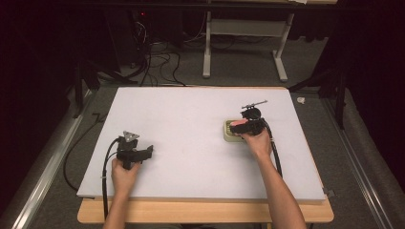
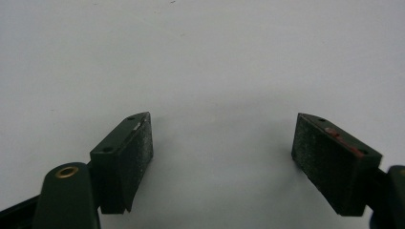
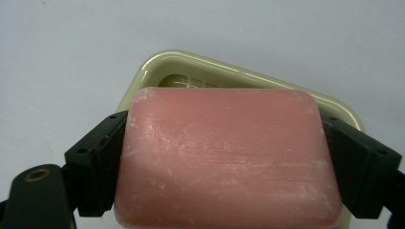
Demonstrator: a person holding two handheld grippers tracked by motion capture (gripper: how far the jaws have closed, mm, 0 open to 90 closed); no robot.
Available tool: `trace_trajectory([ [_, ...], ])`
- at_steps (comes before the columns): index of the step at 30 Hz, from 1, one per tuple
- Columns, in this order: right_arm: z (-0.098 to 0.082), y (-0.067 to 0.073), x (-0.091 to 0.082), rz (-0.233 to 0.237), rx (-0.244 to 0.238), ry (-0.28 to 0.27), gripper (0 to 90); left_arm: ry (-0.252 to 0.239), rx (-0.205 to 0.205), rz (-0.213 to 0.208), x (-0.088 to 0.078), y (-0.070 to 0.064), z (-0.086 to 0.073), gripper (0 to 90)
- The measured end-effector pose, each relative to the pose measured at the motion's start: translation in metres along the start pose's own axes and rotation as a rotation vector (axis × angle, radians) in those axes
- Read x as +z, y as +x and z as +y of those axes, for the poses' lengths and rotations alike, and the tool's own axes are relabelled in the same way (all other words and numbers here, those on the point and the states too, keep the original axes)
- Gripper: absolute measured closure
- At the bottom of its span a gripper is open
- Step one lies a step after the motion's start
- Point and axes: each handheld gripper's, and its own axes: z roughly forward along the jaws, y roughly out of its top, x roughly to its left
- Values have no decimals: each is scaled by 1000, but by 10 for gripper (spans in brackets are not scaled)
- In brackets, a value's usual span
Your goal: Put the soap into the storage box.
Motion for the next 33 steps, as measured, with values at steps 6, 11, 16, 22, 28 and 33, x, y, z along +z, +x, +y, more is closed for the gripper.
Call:
trace_trajectory([
  [6,0,1,4,0,5,19,135,0,0,0,0,0,0,224],
  [11,0,0,5,-1,13,19,134,0,0,0,0,0,0,224],
  [16,1,1,3,3,17,4,127,0,0,0,0,0,0,224],
  [22,1,1,-1,-7,14,-11,120,0,0,0,0,0,0,224],
  [28,0,1,-5,-4,6,-23,129,0,-1,-1,0,0,0,223],
  [33,1,2,-19,-5,-6,-84,140,0,-1,-1,0,0,0,224],
])
